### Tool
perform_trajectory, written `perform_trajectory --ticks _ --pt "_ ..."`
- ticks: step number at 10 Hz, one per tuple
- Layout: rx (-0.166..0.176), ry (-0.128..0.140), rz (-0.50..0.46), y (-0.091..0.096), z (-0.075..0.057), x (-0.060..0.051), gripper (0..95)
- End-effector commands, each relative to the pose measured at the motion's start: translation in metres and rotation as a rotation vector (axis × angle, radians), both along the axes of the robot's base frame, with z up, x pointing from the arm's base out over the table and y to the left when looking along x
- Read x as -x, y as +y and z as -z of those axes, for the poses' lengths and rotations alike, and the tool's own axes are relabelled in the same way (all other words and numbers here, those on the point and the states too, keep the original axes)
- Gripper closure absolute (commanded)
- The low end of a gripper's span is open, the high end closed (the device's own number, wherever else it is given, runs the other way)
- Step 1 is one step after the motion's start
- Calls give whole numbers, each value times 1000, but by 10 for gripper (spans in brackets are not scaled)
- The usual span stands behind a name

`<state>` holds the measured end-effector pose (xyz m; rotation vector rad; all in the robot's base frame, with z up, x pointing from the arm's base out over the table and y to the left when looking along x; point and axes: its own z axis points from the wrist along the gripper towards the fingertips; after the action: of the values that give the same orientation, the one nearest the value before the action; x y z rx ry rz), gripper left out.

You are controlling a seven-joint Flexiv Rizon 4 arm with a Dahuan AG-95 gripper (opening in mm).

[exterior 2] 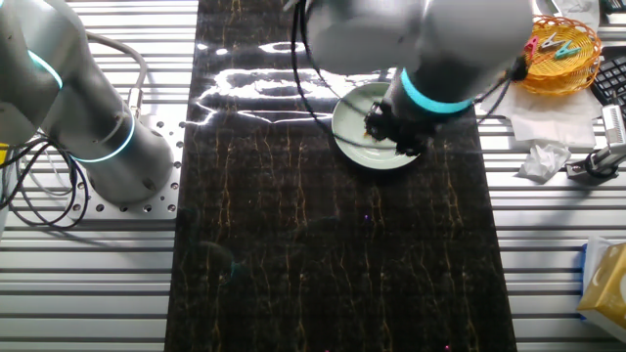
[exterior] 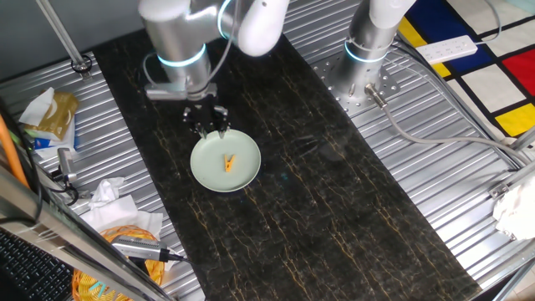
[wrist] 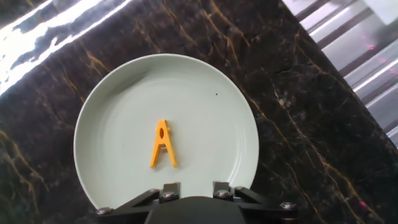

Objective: Use a clamp

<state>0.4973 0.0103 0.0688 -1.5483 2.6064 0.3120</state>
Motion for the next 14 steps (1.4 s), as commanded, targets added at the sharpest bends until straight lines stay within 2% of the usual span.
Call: perform_trajectory --ticks 1,2,3,5,7,10,12,13,14 --pt "-442 -214 -46 -3 2 7 570" --pt "-469 -230 -38 -1 3 7 570" --pt "-479 -244 -10 9 7 10 570" --pt "-474 -243 -21 25 12 13 570" --pt "-478 -247 -43 27 10 11 570" --pt "-453 -218 -10 30 7 10 570" --pt "-368 -159 29 45 -1 -2 570" --pt "-319 -147 35 51 -5 -6 570" --pt "-301 -153 22 49 4 -9 760"
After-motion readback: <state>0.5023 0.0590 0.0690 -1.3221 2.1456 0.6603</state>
